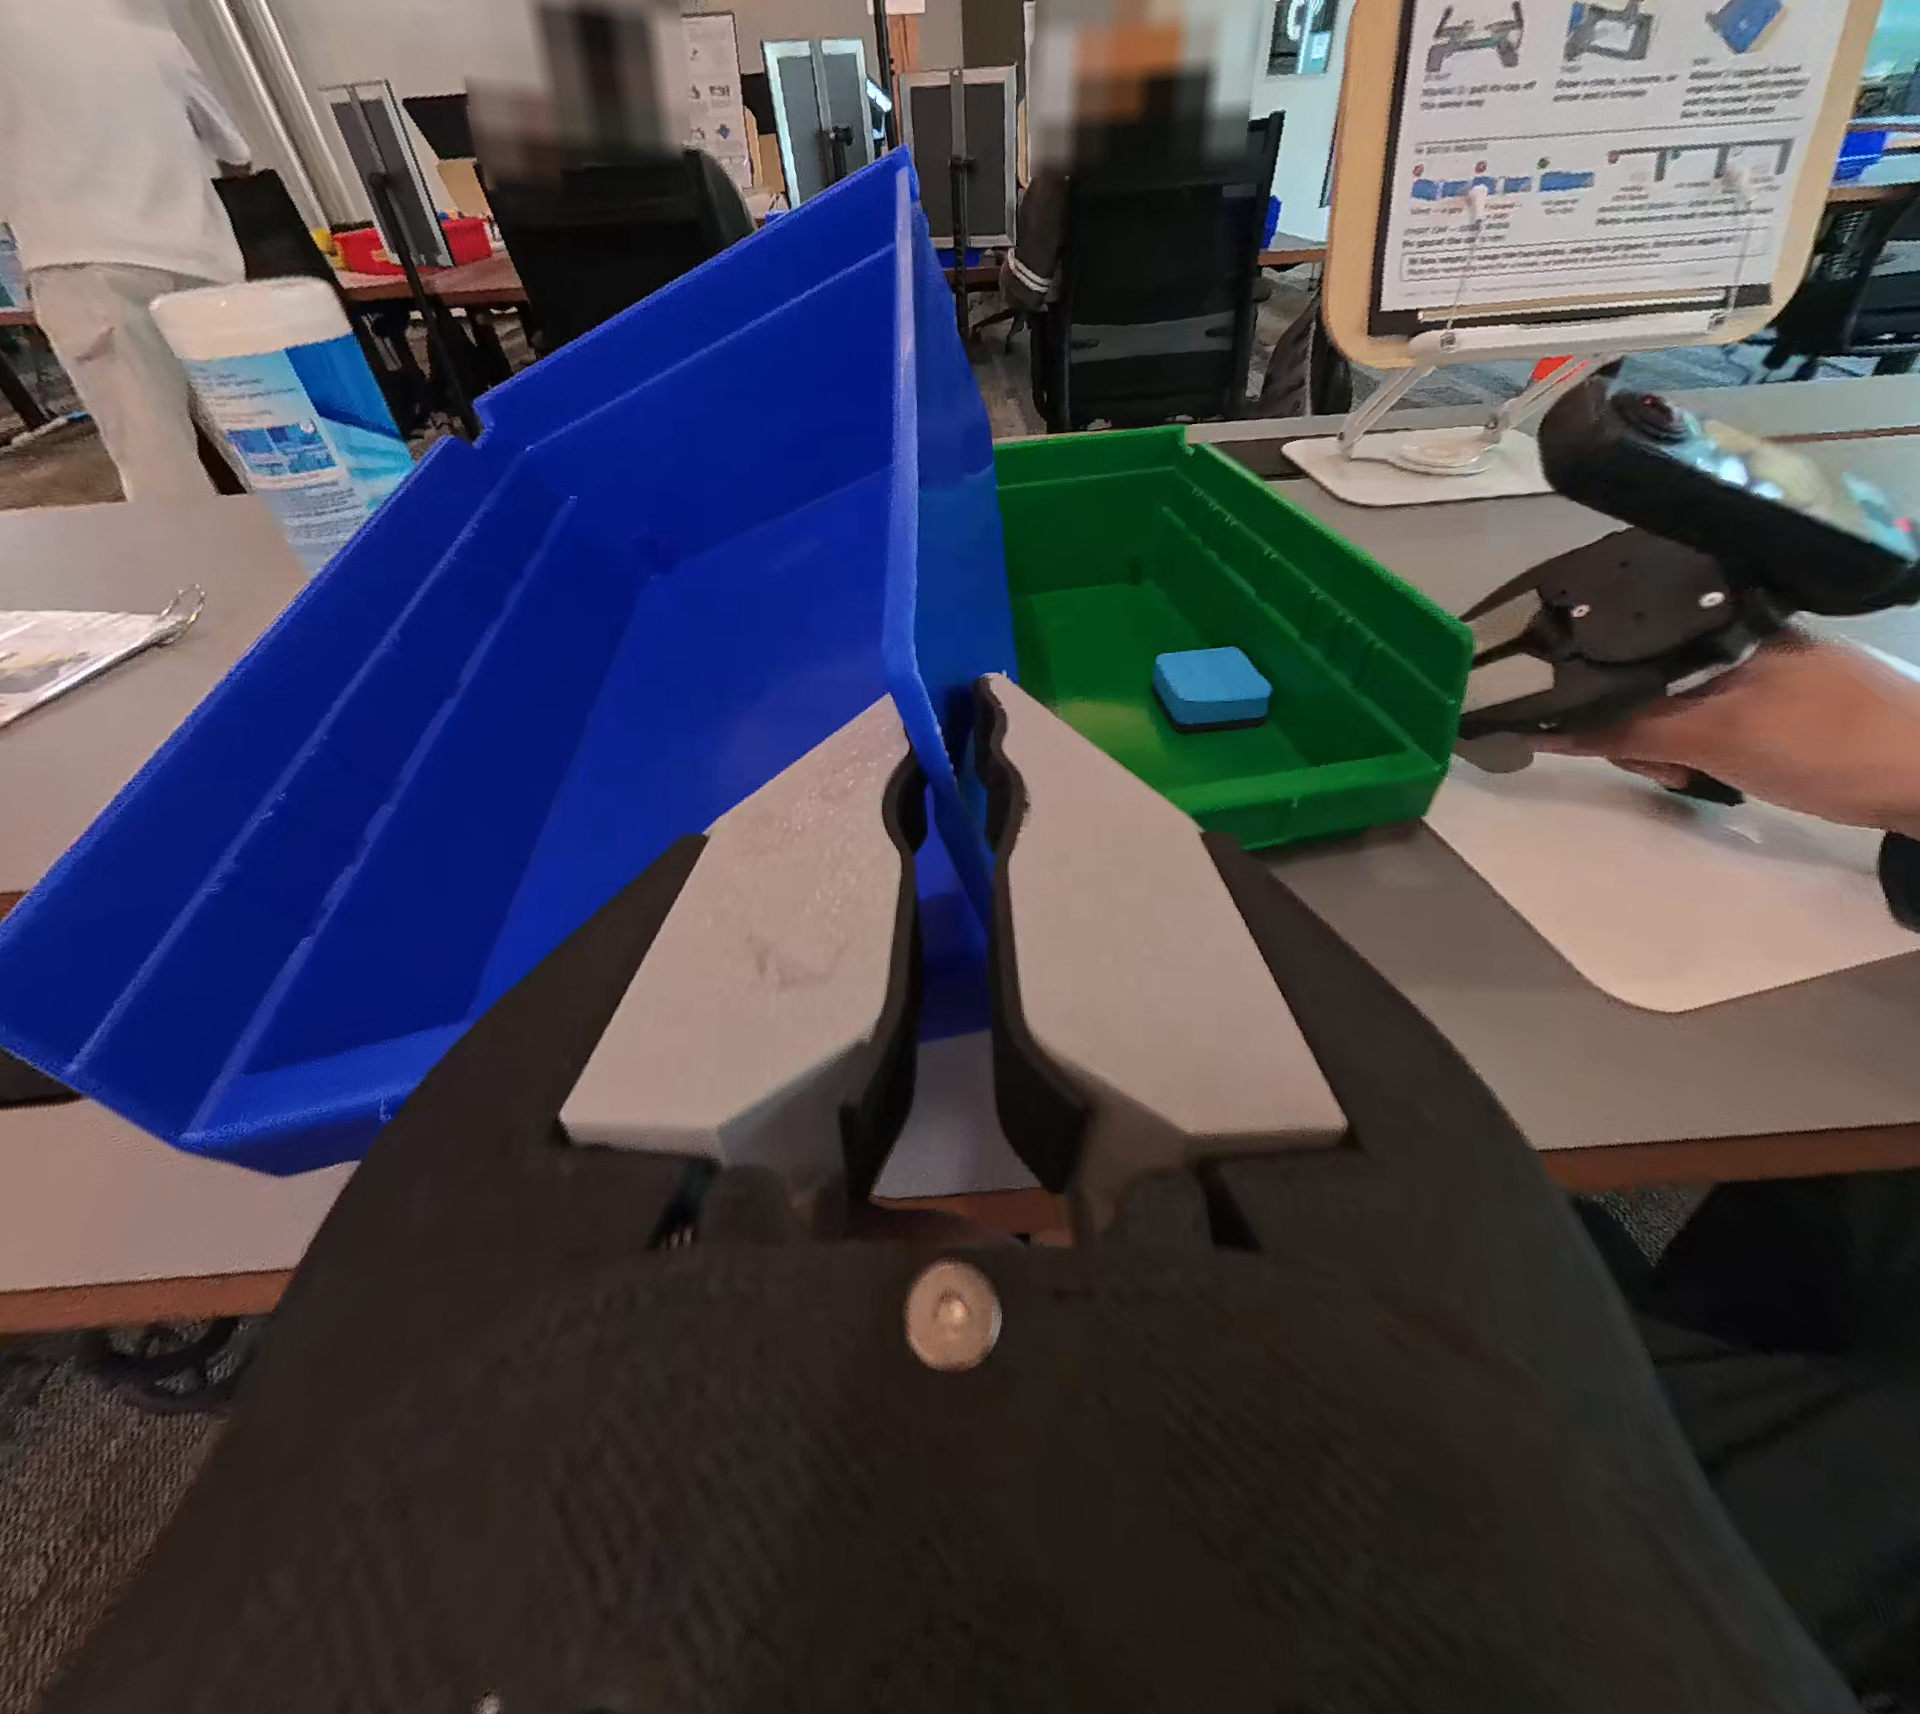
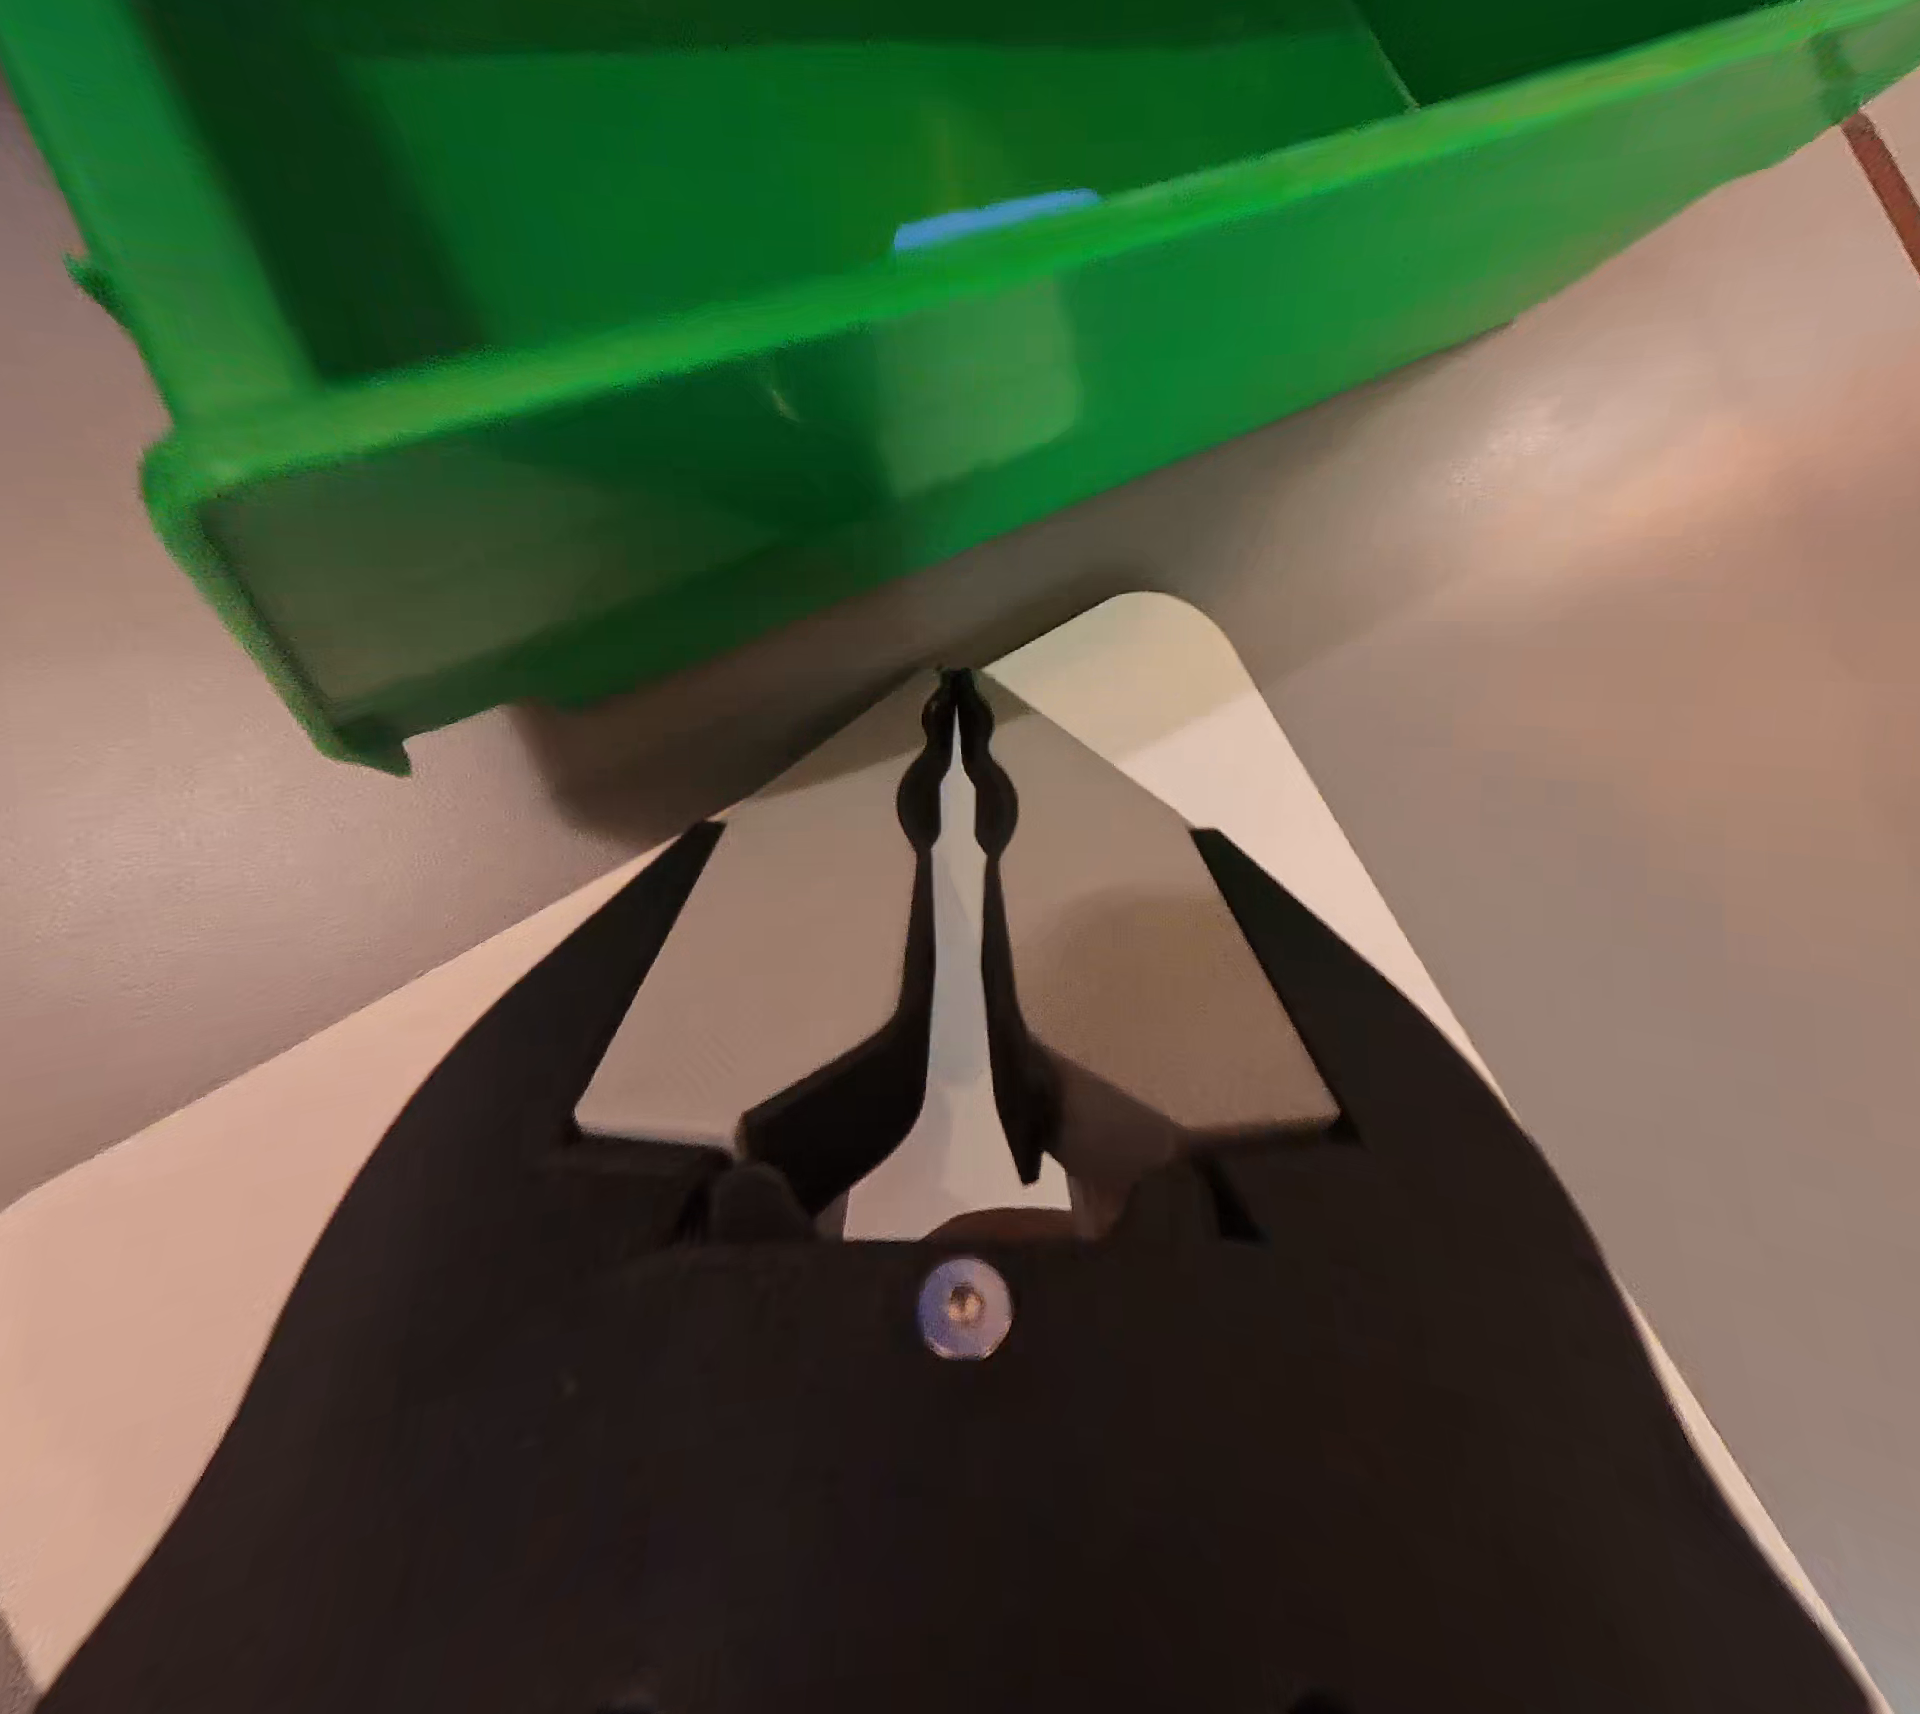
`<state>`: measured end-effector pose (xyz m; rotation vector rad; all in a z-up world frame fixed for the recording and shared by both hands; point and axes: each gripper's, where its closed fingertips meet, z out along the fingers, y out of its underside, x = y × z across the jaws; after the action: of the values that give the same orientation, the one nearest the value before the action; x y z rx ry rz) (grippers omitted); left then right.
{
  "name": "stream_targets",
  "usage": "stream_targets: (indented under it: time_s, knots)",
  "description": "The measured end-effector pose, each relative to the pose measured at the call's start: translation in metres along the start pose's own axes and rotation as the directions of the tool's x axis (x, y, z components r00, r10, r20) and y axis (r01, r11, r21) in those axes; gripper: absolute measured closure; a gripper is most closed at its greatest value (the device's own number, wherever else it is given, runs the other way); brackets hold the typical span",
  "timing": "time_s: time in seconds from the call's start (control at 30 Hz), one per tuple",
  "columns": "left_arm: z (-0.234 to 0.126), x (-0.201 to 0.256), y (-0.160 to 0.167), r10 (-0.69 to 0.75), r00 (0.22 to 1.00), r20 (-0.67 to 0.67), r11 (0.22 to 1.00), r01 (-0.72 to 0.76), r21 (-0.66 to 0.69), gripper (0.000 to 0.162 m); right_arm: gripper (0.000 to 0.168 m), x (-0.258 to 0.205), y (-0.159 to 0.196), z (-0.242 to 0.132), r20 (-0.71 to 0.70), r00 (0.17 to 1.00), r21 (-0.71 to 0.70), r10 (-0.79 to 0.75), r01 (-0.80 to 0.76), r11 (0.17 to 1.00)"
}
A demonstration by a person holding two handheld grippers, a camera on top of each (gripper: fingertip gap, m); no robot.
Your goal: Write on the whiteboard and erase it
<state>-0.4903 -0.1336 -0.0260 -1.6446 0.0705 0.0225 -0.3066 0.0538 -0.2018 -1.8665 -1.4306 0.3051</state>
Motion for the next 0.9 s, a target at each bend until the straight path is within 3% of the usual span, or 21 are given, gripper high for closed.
stream_targets:
  time_s: [0.13, 0.3, 0.5, 0.57, 0.63, 0.73, 0.9]
  knots:
    - [-0.002, 0.014, -0.009, 0.013, 0.999, -0.032, 1.0, -0.013, 0.01, 0.159, 0.168, -0.007, 0.005, -0.009, 0.039, 0.999, 0.038, -0.005, 0.004, 0.999]
    - [0.004, 0.03, -0.01, 0.01, 0.998, -0.059, 1.0, -0.01, 0.008, 0.159, 0.168, 0.034, 0.024, -0.013, -0.197, 0.972, -0.08, -0.128, 0.114, 0.99]
    - [0.011, 0.046, -0.014, 0.025, 0.995, -0.091, 1.0, -0.024, 0.011, 0.159, 0.168, 0.066, 0.037, -0.031, -0.233, 0.972, 0.013, 0.008, -0.005, 1.0]
    - [0.012, 0.048, -0.016, 0.033, 0.995, -0.091, 0.999, -0.032, 0.013, 0.159, 0.168, 0.053, 0.002, -0.057, -0.155, 0.987, 0.24, 0.032, 0.006, 0.971]
    - [0.013, 0.05, -0.017, 0.037, 0.995, -0.093, 0.999, -0.036, 0.013, 0.159, 0.162, 0.018, -0.025, -0.079, 0.035, 0.999, 0.368, 0.002, -0.015, 0.93]
    - [0.015, 0.052, -0.016, 0.044, 0.995, -0.093, 0.999, -0.044, 0.002, 0.159, 0.151, -0.037, -0.022, -0.076, 0.296, 0.955, 0.256, 0.005, -0.084, 0.963]
    - [0.017, 0.051, -0.017, 0.008, 0.996, -0.089, 1.0, -0.006, 0.021, 0.16, 0.152, -0.067, 0.001, -0.043, 0.28, 0.957, 0.116, -0.074, 0.043, 0.992]
